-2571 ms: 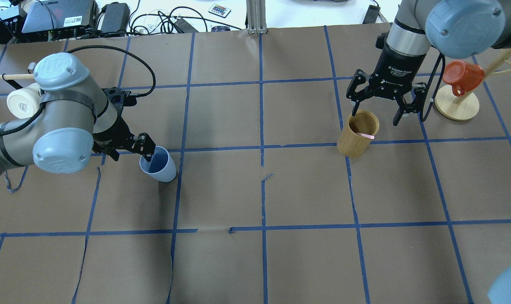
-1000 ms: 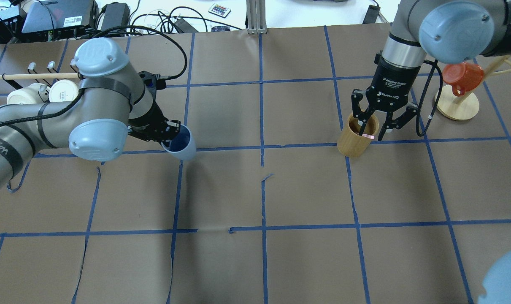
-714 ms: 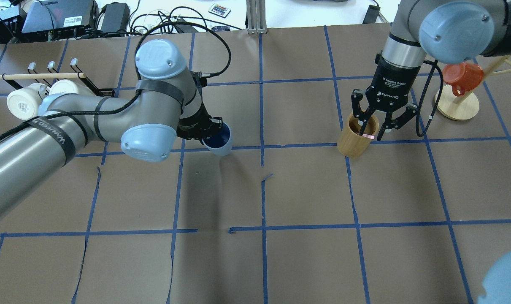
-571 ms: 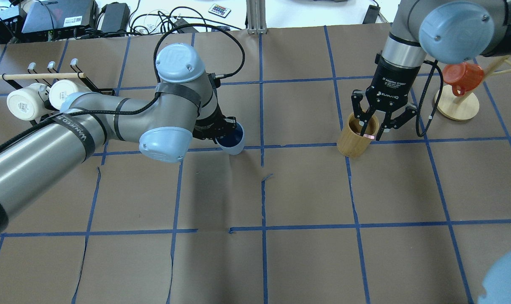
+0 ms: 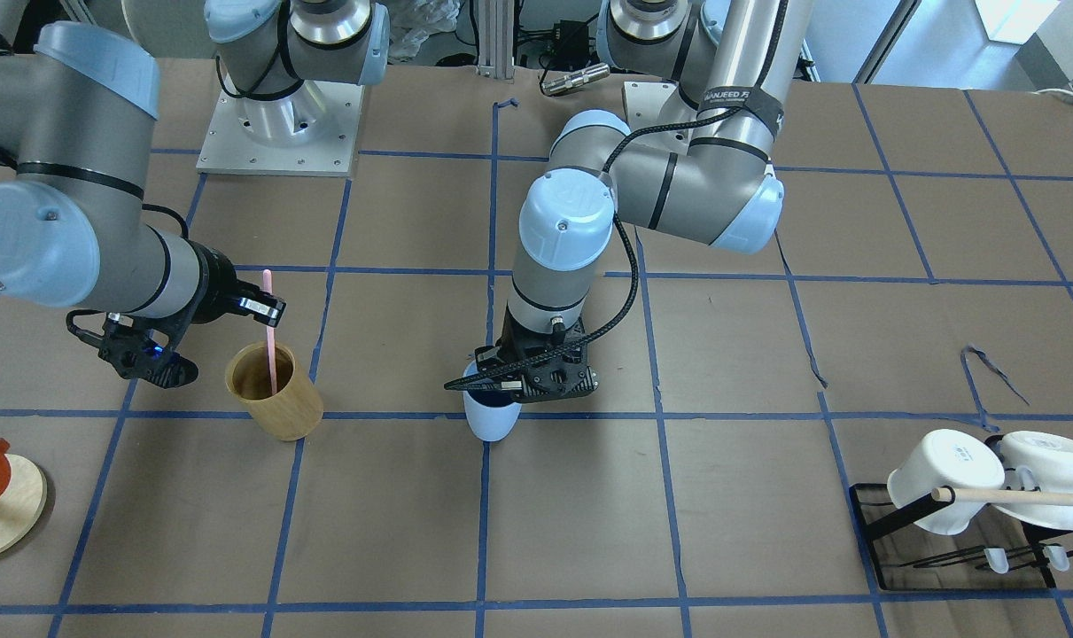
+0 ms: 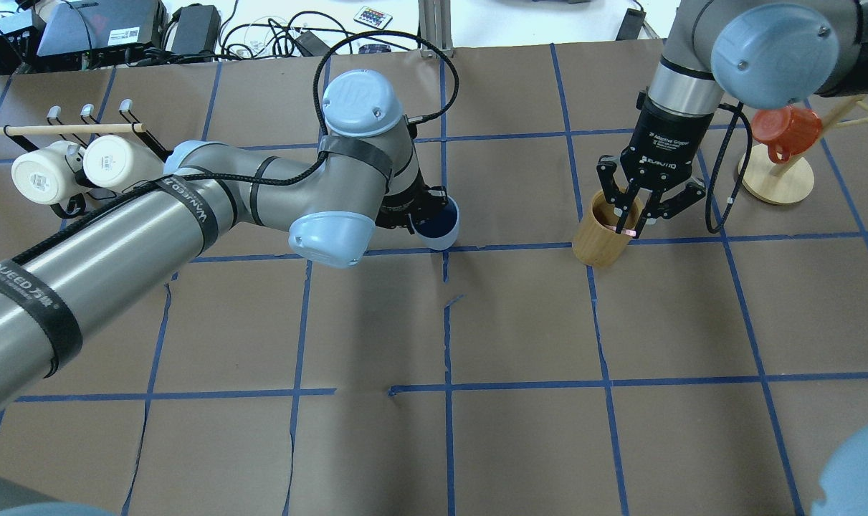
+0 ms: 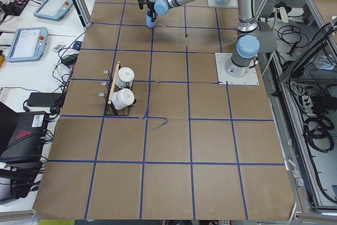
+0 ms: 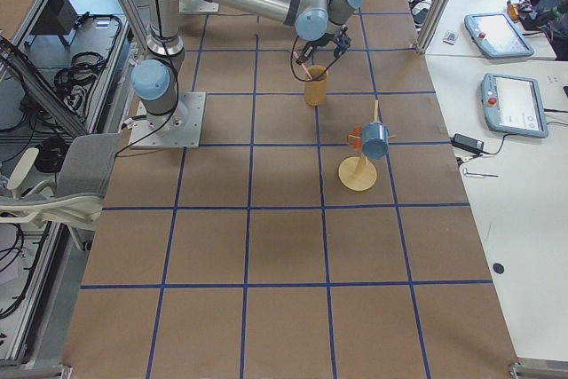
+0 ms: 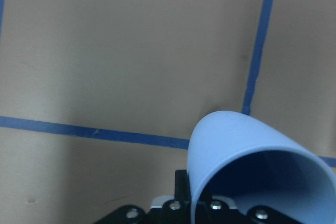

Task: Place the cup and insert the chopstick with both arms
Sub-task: 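Slide the blue cup toward the tan cup with the left gripper and release it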

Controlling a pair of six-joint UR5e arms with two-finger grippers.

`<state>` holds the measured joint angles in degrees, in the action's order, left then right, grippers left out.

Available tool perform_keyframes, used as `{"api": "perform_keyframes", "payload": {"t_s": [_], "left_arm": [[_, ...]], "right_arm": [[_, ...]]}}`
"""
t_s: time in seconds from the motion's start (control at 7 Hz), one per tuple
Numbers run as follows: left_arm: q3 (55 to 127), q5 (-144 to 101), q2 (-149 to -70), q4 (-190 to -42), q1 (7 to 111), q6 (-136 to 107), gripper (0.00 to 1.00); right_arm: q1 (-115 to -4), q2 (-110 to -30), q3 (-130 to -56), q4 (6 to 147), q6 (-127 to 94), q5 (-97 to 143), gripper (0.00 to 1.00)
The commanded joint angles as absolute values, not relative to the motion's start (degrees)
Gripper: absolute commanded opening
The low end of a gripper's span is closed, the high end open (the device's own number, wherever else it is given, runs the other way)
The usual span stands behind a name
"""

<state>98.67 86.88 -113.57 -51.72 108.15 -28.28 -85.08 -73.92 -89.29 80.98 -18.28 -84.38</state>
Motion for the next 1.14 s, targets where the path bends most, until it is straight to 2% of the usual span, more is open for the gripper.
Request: {"api": "perform_keyframes", "payload": {"t_s": [0.0, 0.29, 0.43, 0.57, 0.71, 1.0], "left_arm": [[98.3, 87.4, -114.1, -51.8, 108.8, -28.1, 0.0], [98.3, 87.5, -114.0, -51.9, 108.8, -28.1, 0.01], [98.3, 87.6, -114.0, -51.9, 108.8, -28.0, 0.3], [98.3, 87.7, -114.0, -52.0, 108.8, -28.0, 0.47], [98.3, 87.7, -114.0, -51.7, 108.8, -28.1, 0.89], [98.0, 87.7, -112.6, -51.8, 108.6, -28.0, 0.99]], "right_arm": [[-85.1, -73.9, -89.1, 81.0, -18.3, -83.1, 0.1], [-85.1, -74.0, -88.6, 80.9, -18.5, -83.0, 0.0], [-85.1, -74.1, -88.3, 80.9, -18.5, -83.0, 0.0], [-85.0, -74.4, -87.6, 80.8, -18.5, -83.1, 0.0], [-85.1, -74.5, -85.5, 79.5, -18.5, -83.1, 0.0], [-85.0, -74.5, -81.4, 73.8, -18.4, -83.3, 0.0]]}}
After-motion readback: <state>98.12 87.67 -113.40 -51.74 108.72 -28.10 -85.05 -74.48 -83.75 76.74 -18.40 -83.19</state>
